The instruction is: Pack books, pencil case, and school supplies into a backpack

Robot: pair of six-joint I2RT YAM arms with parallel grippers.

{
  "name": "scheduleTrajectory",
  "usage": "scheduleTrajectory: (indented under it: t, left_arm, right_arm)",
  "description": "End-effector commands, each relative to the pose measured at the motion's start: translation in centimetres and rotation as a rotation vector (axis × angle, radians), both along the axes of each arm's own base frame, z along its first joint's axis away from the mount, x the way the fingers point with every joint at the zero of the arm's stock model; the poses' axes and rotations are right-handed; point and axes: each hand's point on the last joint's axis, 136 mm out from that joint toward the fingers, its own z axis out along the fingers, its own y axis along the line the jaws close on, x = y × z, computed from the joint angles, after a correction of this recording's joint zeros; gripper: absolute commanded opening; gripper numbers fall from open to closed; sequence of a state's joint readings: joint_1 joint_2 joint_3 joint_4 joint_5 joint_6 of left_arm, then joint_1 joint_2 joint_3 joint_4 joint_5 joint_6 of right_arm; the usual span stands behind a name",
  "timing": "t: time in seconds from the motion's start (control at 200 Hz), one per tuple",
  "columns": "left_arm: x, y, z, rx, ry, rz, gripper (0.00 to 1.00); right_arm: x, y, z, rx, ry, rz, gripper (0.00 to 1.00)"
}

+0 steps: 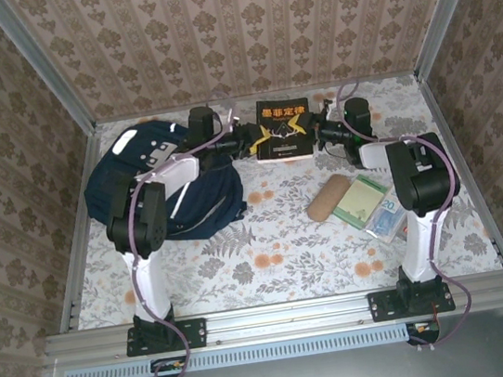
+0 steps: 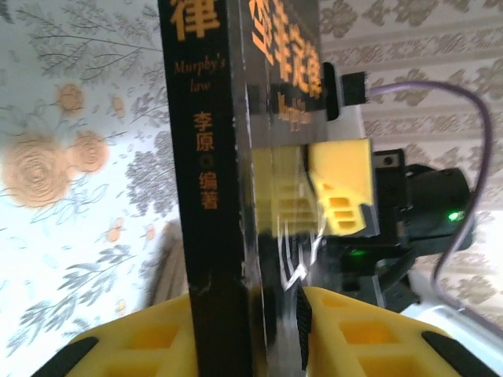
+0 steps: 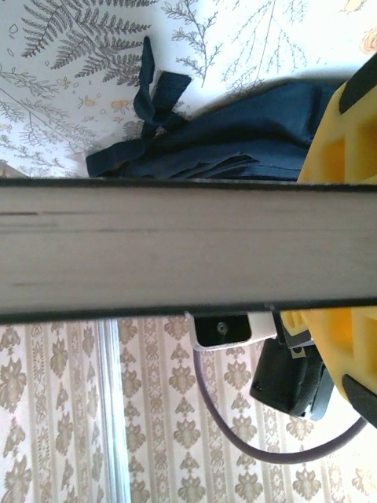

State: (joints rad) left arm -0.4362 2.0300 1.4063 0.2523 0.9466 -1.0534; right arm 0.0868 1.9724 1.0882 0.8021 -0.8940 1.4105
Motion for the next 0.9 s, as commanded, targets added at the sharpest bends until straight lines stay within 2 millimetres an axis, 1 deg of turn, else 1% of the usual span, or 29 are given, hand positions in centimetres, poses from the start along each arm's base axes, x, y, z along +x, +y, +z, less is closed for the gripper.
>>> scheduleTrajectory:
  t: [0.0,0.175,0.385,0.51,0.625,0.695,0.795,0.895]
  left_arm:
    - [0.8,3.1,2.7,0.054,-0.122,0.018,0.37]
    - [0.5,6.6,2.0,0.131,-0.131,0.046,0.38]
    - [-0.8,10.8,0.9,0.269,-0.13,0.073,0.38]
    - [-1.9,13.8,-0.5,0.45,-0.137,0.08,0.39]
    - [-2.8,17.1,-2.2,0.689,-0.163,0.084,0.39]
    - [-3.2,18.8,-3.1,0.801,-0.173,0.08,0.39]
    - [-3.4,20.2,-4.5,0.911,-0.195,0.059,0.37]
    - [-3.5,20.2,-5.6,0.97,-0.218,0.021,0.38]
  right_arm:
    - [-1.5,-0.1,1.7,-0.077,-0.069,0.041,0.0]
    - [-2.2,0.0,1.8,-0.105,-0.069,0.063,0.0]
    - [-2.7,0.7,2.0,-0.115,-0.075,0.089,0.0]
    - [-3.1,1.6,1.7,-0.132,-0.072,0.11,0.0]
    - [-3.3,2.4,1.3,-0.136,-0.066,0.125,0.0]
    - [-3.5,2.9,1.0,-0.137,-0.059,0.135,0.0]
    - [-3.7,3.6,0.7,-0.136,-0.053,0.149,0.0]
    - [-3.9,4.1,0.4,-0.135,-0.046,0.16,0.0]
